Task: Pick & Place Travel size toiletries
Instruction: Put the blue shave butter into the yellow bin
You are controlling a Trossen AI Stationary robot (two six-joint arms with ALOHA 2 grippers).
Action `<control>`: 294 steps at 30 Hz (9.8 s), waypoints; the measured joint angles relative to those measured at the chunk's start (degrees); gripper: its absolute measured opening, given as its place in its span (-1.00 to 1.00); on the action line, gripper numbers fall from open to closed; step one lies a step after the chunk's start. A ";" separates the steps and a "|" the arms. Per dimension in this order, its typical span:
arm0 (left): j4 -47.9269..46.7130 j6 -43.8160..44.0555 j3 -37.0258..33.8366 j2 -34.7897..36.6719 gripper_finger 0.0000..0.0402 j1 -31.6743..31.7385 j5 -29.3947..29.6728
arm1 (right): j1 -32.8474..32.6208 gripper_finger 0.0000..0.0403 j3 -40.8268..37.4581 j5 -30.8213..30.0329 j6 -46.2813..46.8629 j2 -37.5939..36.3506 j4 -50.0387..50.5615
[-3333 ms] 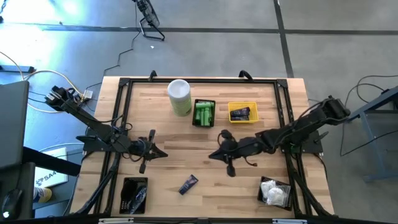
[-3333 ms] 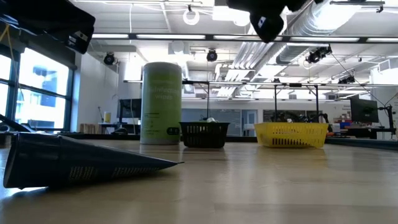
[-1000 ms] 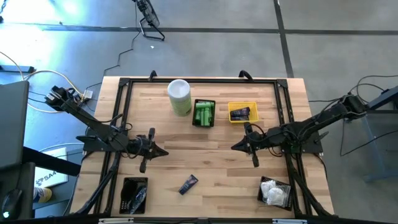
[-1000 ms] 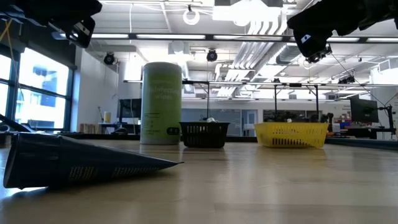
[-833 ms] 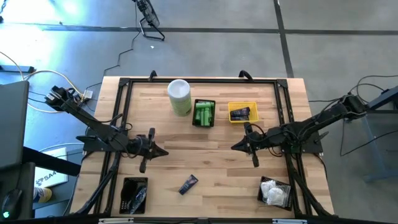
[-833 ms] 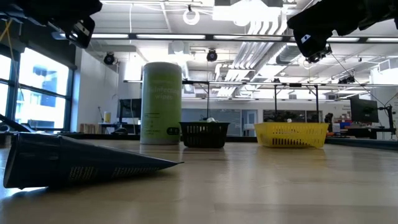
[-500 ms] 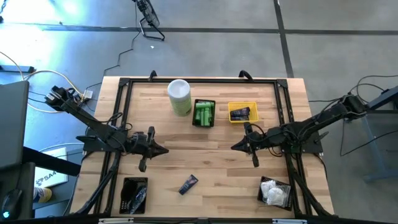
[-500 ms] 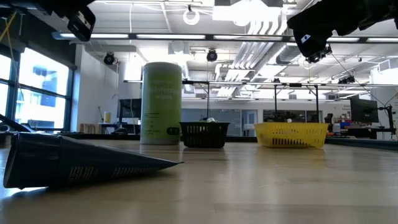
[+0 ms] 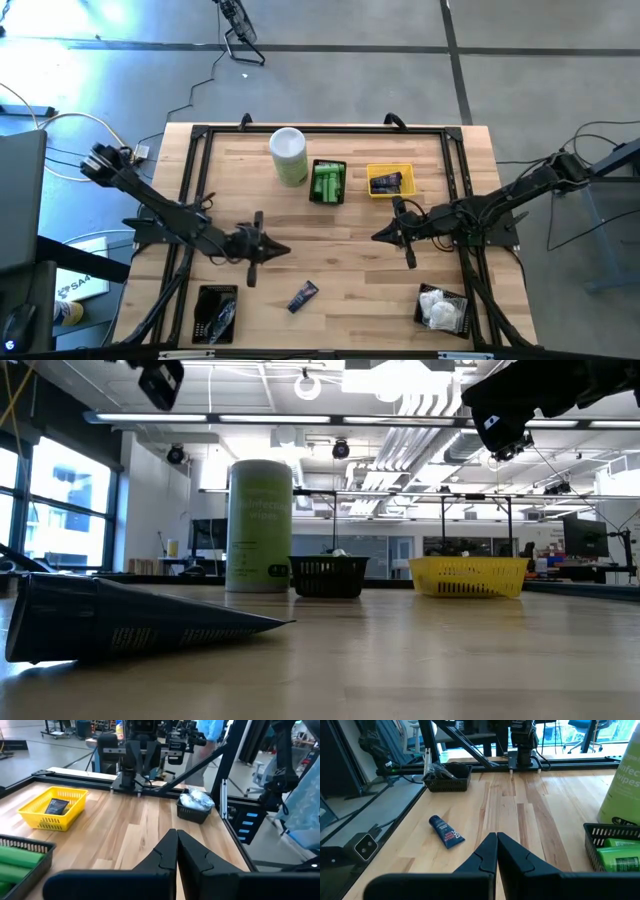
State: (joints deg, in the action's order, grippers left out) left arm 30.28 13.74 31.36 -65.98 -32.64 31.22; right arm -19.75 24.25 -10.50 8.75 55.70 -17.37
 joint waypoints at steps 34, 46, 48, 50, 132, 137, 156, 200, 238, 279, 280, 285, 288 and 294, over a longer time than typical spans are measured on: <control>-11.49 6.13 20.81 -17.45 -1.00 0.00 3.53 | 0.01 -0.97 0.02 -0.02 -4.61 0.00 0.00; -22.53 11.91 27.64 -23.56 -1.00 0.00 3.80 | 0.00 -0.97 0.02 0.00 -6.05 0.00 0.04; -26.26 13.64 29.53 -24.49 -1.00 0.00 3.74 | 0.01 -0.97 0.02 0.00 -6.05 0.00 0.04; -30.31 15.89 31.38 -25.34 -1.00 0.00 3.17 | 0.00 -0.97 0.02 0.00 -6.04 0.00 0.04; -68.76 60.72 54.38 -41.61 0.40 -4.70 -15.38 | 0.00 -0.98 0.02 0.07 -4.86 0.00 0.88; -69.33 61.51 54.45 -43.74 0.40 -4.21 -18.67 | 0.00 -0.98 0.02 0.06 -4.05 0.00 0.87; -68.96 60.06 54.35 -50.99 0.40 -2.99 -27.77 | -0.02 -0.98 0.02 0.06 -4.04 -0.02 1.05; -63.92 75.33 54.35 -51.32 0.40 1.14 -30.66 | -0.01 -0.98 0.02 0.20 -4.02 -0.02 1.11; -63.35 76.56 54.33 -53.44 -0.15 1.20 -31.76 | -0.01 -0.98 0.02 0.20 -4.02 -0.02 1.37; -66.28 40.96 54.33 -37.91 -0.29 16.41 -39.59 | 0.00 -0.98 0.02 1.22 -6.14 -1.49 1.19; -66.25 39.95 54.33 -37.35 -0.29 17.10 -40.40 | 0.00 -0.98 0.02 1.97 -6.74 -1.51 1.17; -65.71 35.94 54.35 -35.32 -0.29 20.33 -45.90 | 0.00 -0.98 0.02 3.50 -12.06 -1.33 0.48; -63.59 34.32 54.35 -35.03 -0.29 22.03 -50.83 | 0.00 -0.98 0.01 3.46 -17.32 0.15 -1.02; -60.77 33.88 54.42 -34.67 -0.29 23.47 -55.15 | 0.00 -0.82 0.00 3.45 -19.96 3.78 -4.35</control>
State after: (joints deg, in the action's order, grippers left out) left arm -30.49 47.62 85.78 -100.64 -9.17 -23.92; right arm -19.75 24.25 -7.05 -11.20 59.48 -21.71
